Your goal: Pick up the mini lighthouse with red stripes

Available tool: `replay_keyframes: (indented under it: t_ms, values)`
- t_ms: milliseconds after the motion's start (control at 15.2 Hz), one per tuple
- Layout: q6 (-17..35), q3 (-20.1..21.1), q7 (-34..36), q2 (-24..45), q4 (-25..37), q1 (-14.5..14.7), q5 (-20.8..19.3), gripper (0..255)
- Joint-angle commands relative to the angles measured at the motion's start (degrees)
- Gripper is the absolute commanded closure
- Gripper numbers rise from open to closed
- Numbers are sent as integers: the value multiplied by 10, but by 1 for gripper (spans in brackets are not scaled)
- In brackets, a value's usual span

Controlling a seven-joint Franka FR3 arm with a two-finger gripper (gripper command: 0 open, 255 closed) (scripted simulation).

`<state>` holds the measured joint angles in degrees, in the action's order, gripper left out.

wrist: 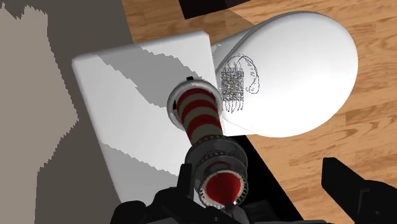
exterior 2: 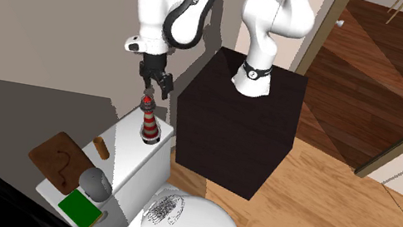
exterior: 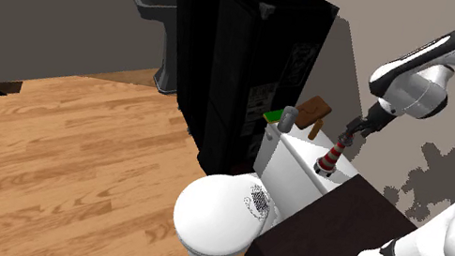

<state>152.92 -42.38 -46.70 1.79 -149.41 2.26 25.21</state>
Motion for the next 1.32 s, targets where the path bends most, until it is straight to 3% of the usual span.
replay_keyframes:
  t_ms: [0, 66, 528, 660, 726, 1254]
  values:
    - [8, 11, -111, 69, 28, -10, 132, 0]
    - [9, 19, -111, 69, 29, -19, 131, 0]
    - [26, 86, -219, 148, 53, -66, 269, 0]
    - [27, 86, -219, 148, 53, -66, 269, 0]
    - [27, 86, -220, 148, 52, -67, 269, 255]
    - [28, 87, -221, 147, 51, -67, 270, 255]
